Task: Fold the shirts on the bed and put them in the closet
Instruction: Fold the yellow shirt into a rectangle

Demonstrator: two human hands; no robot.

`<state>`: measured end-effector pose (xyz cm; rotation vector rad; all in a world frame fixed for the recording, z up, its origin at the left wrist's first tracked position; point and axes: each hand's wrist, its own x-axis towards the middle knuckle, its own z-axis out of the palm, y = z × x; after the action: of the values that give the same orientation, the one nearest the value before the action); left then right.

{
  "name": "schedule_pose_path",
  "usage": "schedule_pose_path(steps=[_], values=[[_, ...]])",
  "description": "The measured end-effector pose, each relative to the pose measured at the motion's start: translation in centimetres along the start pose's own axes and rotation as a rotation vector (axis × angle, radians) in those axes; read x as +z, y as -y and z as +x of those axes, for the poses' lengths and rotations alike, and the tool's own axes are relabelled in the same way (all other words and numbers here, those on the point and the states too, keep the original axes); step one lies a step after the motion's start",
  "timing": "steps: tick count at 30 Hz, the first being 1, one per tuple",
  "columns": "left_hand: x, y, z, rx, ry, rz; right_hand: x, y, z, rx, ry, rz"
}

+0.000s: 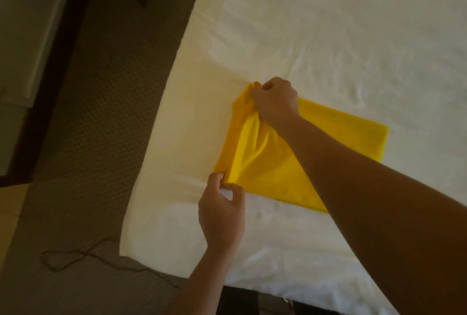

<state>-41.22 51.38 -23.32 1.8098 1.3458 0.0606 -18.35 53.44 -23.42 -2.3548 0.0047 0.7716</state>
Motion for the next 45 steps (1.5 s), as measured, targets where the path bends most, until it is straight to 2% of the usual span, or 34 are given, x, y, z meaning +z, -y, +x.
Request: schedule_pose_path(steps=[5, 7, 9, 11, 14, 16, 20, 23, 27, 31, 33, 36, 41, 45], values=[[-0.1, -0.1, -0.4, -0.087, -0.058, -0.049, -1.8, -1.3, -0.4, 0.012, 0.204, 0.429], [-0.2, -0.5, -0.4, -0.074, -0.131, -0.015, -2.9, -2.9, -0.6, -0.046, 0.165, 0.523], [0.1, -1.1, -0.5, 0.056, -0.210, 0.118, -4.1, -5.4, -1.0, -0.169, 0.008, 0.397], [1.2, -2.0, 0.0, 0.270, -0.248, 0.207, -5.3, -8.6, -1.5, -0.328, -0.180, 0.171], [4.0, -4.4, 2.3, 0.486, -0.178, 0.300, -7.1, -14.2, -2.1, -0.478, -0.343, -0.149], [5.8, -6.2, 4.1, 0.611, -0.111, 0.464, -8.2, -17.1, -2.3, -0.478, -0.337, -0.360], [8.4, -7.2, 8.1, 0.836, 0.056, 0.816, -9.1, -19.4, -2.9, -0.379, -0.177, -0.642], [8.0, -5.8, 11.4, 0.891, 0.106, 0.935, -9.4, -20.8, -2.3, -0.352, -0.121, -0.719], [6.7, -3.7, 13.1, 0.968, 0.124, 0.948, -10.0, -23.5, -2.0, -0.285, -0.126, -0.686], [6.6, -4.5, 12.5, 0.941, 0.103, 0.998, -10.1, -23.2, -2.1, -0.290, -0.112, -0.663], [6.6, -5.4, 11.1, 0.907, 0.076, 0.986, -9.7, -22.6, -3.0, -0.282, -0.163, -0.633], [7.4, -5.8, 7.7, 0.925, 0.046, 0.915, -8.1, -22.1, -5.5, -0.367, -0.250, -0.599], [6.8, -1.7, 6.4, 0.965, 0.140, 0.951, -7.3, -25.4, -7.8, -0.480, -0.157, -0.744], [6.2, -1.2, 7.0, 0.985, 0.163, 0.958, -8.0, -26.1, -7.6, -0.517, -0.122, -0.745]])
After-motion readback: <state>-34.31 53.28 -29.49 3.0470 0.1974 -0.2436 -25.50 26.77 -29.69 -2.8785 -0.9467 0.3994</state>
